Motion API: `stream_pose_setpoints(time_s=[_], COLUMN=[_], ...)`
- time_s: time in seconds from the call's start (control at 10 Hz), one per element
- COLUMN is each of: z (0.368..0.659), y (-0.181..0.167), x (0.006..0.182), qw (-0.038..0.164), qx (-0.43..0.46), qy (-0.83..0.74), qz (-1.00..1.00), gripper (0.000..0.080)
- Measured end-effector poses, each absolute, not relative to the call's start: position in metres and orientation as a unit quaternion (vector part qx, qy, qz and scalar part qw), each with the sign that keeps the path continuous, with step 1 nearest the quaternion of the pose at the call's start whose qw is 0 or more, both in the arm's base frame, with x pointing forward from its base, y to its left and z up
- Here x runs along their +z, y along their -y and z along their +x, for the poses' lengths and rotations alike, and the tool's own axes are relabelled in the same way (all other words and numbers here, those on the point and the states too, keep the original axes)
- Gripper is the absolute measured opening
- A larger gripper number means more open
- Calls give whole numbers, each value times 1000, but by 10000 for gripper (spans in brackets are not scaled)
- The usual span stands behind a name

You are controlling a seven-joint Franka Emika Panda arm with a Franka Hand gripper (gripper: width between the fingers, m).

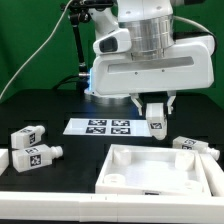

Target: Assemble one leg

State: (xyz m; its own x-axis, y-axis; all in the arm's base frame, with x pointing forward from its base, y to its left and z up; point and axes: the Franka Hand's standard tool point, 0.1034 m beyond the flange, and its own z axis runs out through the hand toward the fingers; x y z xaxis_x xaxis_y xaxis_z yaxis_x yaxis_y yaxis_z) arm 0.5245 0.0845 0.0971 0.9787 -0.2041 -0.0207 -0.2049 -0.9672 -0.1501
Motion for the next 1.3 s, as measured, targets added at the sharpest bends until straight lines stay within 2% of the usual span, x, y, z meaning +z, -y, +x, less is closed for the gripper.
stream_pose_setpoints(time_s=[0.1,0.2,0.3,0.6,0.8,1.0,1.3], z=[530,540,551,573,570,570,610], y=[-86,-94,-101,-120,-119,-119,-134], x=[99,110,121,141,135,131,138], qw=[72,59,57,65,67,64,45], qx=[-40,-85,-116,-217,-283,-287,-295], qy=[-100,-69,-51,-35,-39,-34,44], qz=[-992,-992,-990,-973,-956,-955,-954], gripper=[284,284,284,284,284,284,284])
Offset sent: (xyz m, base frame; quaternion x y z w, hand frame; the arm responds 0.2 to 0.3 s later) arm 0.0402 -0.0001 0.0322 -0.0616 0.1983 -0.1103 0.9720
